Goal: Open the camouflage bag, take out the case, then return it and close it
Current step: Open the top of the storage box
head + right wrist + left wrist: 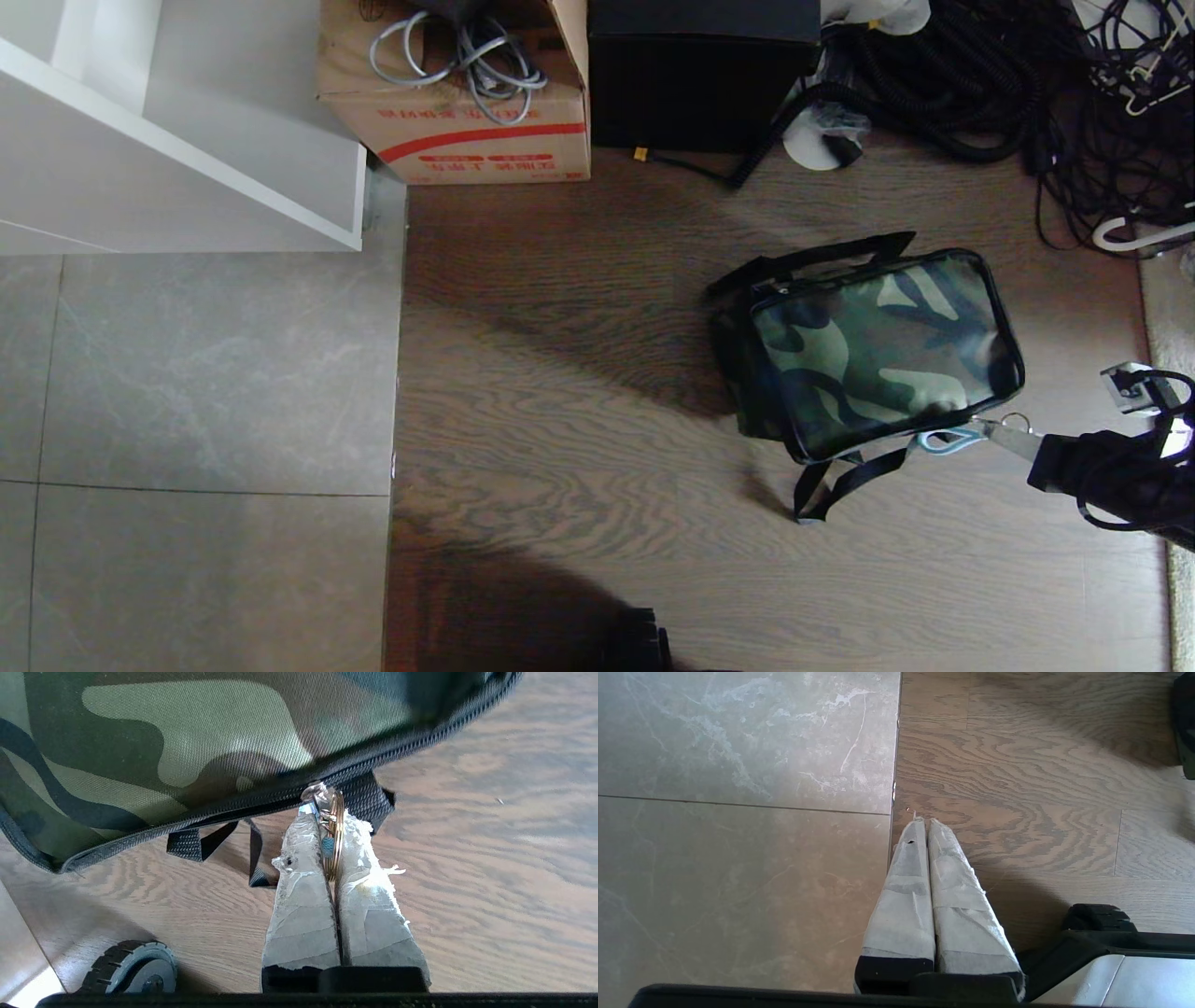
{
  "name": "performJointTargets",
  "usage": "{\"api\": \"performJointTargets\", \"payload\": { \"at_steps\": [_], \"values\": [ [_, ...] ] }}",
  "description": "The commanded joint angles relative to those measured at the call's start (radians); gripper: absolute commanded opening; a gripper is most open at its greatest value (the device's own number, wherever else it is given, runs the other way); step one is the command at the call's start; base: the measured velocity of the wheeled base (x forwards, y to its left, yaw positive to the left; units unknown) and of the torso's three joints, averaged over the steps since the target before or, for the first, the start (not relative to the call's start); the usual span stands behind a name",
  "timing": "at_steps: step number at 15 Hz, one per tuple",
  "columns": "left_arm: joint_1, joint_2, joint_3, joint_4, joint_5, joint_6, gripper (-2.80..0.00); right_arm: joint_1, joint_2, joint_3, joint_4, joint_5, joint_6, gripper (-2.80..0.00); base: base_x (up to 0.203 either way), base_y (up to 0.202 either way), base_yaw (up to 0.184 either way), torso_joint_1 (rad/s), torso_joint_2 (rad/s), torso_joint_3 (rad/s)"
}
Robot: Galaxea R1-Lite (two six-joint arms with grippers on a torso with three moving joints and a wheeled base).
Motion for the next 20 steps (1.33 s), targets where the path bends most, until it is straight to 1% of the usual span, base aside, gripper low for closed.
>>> {"api": "performJointTargets", "payload": {
  "at_steps": [1,3,5,8,10,11,13,16,18,19,20],
  "values": [
    [0.000,0.002,0.000,0.000,0.000,-0.001,-2.80,0.004,-0.005,0.021,0.003,0.006,-0.014,-2.80,0.000,0.000,0.000,0.000,0.00,0.000],
    [0.000,0.002,0.000,0.000,0.000,-0.001,-2.80,0.017,-0.022,0.024,0.035,0.004,-0.018,-2.80,0.000,0.000,0.000,0.000,0.00,0.000],
    [0.000,0.002,0.000,0.000,0.000,-0.001,-2.80,0.051,-0.039,0.044,0.098,0.000,-0.017,-2.80,0.000,0.000,0.000,0.000,0.00,0.000],
    [0.000,0.002,0.000,0.000,0.000,-0.001,-2.80,0.128,-0.073,0.052,0.164,-0.028,-0.017,-2.80,0.000,0.000,0.000,0.000,0.00,0.000],
    [0.000,0.002,0.000,0.000,0.000,-0.001,-2.80,0.224,-0.087,0.074,0.195,-0.075,-0.005,-2.80,0.000,0.000,0.000,0.000,0.00,0.000],
    [0.000,0.002,0.000,0.000,0.000,-0.001,-2.80,0.282,-0.093,0.078,0.200,-0.117,0.027,-2.80,0.000,0.000,0.000,0.000,0.00,0.000],
    [0.000,0.002,0.000,0.000,0.000,-0.001,-2.80,0.417,-0.101,0.075,0.200,-0.224,0.139,-2.80,0.000,0.000,0.000,0.000,0.00,0.000],
    [0.000,0.002,0.000,0.000,0.000,-0.001,-2.80,0.618,-0.078,0.063,0.192,-0.433,0.258,-2.80,0.000,0.000,0.000,0.000,0.00,0.000],
    [0.000,0.002,0.000,0.000,0.000,-0.001,-2.80,0.713,-0.059,0.034,0.173,-0.520,0.372,-2.80,0.000,0.000,0.000,0.000,0.00,0.000],
    [0.000,0.002,0.000,0.000,0.000,-0.001,-2.80,0.723,-0.032,0.030,0.174,-0.545,0.387,-2.80,0.000,0.000,0.000,0.000,0.00,0.000],
    [0.000,0.002,0.000,0.000,0.000,-0.001,-2.80,0.721,-0.012,0.033,0.177,-0.553,0.389,-2.80,0.000,0.000,0.000,0.000,0.00,0.000]
  ]
}}
